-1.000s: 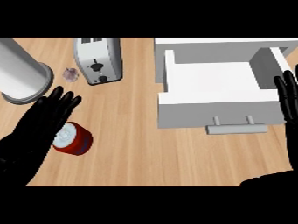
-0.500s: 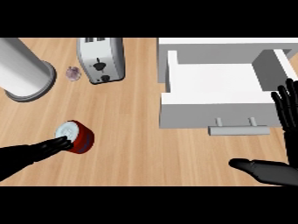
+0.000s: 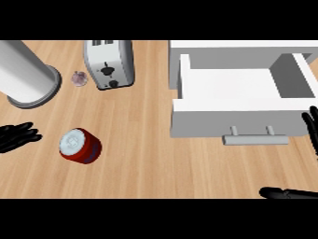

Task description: Pick up the can, place it into the drawer and close the drawer

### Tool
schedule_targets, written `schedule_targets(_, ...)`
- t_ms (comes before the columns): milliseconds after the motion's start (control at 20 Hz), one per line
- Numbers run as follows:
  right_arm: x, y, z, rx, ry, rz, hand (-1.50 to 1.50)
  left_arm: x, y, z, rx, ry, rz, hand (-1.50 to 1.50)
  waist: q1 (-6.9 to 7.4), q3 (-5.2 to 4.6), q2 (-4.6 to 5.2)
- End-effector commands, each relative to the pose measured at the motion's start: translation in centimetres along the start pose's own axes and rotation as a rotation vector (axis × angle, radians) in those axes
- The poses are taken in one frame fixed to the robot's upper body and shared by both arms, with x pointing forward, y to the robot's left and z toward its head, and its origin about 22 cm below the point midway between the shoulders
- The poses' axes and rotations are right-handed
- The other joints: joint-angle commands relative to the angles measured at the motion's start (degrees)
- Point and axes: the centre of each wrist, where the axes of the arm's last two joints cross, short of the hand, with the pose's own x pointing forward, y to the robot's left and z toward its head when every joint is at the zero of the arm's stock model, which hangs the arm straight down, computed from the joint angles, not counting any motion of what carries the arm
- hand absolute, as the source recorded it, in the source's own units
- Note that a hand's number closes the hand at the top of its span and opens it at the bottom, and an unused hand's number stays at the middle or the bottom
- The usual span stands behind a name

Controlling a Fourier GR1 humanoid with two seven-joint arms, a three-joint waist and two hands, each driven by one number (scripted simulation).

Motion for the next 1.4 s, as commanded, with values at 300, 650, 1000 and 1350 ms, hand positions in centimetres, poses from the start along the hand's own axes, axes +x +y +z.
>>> schedule_targets(300,-1.5,-0.4,1.7,-0.007,0.003,-0.004,-1.5,-2.0,1.5,-1.4,-0.031,0.016,0.004,-1.5,0.21,0.01,-0.05)
schedule_targets(650,-1.5,-1.4,2.4,-0.015,0.011,0.019,-1.5,-4.5,2.2,-1.6,-0.061,0.026,0.028,-1.5,0.0,-0.02,-0.02)
schedule_targets(1000,-1.7,-2.9,1.5,-0.031,0.018,0.008,-1.5,-7.6,0.1,-1.6,-0.015,0.053,0.041,-1.5,0.41,-0.02,-0.06)
schedule_targets(1350,-1.9,-1.0,2.0,-0.012,-0.003,0.013,-1.5,-9.6,1.4,-2.3,0.005,0.081,0.023,-1.5,0.03,-0.1,0.07)
